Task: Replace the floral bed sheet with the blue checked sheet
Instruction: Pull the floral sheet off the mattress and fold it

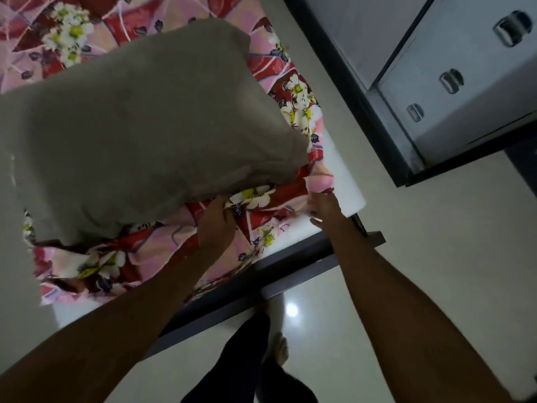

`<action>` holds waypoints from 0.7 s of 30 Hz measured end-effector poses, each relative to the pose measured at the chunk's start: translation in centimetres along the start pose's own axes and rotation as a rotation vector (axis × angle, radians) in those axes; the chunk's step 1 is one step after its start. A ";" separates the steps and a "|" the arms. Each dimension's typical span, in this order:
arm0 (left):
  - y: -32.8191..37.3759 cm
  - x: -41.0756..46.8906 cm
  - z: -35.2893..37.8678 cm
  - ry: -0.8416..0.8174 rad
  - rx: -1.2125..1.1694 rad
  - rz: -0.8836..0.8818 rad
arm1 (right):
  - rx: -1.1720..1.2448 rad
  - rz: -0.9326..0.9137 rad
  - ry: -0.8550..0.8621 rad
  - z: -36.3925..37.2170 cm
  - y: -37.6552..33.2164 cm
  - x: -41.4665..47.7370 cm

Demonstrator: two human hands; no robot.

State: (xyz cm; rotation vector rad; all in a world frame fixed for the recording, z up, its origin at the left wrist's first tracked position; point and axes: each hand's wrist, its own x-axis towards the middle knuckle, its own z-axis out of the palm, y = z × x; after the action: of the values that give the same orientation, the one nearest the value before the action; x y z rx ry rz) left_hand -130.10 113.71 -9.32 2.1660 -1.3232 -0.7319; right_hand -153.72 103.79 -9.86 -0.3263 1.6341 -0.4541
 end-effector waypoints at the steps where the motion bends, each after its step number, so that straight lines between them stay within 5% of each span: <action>1: -0.7 0.1 -0.1 -0.025 -0.041 -0.001 | -0.105 -0.036 0.028 0.1 1.2 0.1; 11: -10.0 -5.9 -4.0 -0.320 0.075 -0.028 | -0.072 -0.107 -0.051 5.0 15.0 -7.8; 21: -23.3 -17.7 -18.0 -0.319 0.093 -0.073 | -0.092 -0.156 -0.166 17.9 27.8 -18.6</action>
State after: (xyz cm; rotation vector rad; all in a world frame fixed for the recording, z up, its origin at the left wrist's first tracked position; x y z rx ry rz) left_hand -110.04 141.59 -8.00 2.2486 -1.4638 -1.1018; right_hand -132.40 135.09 -8.04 -0.5500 1.4756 -0.4575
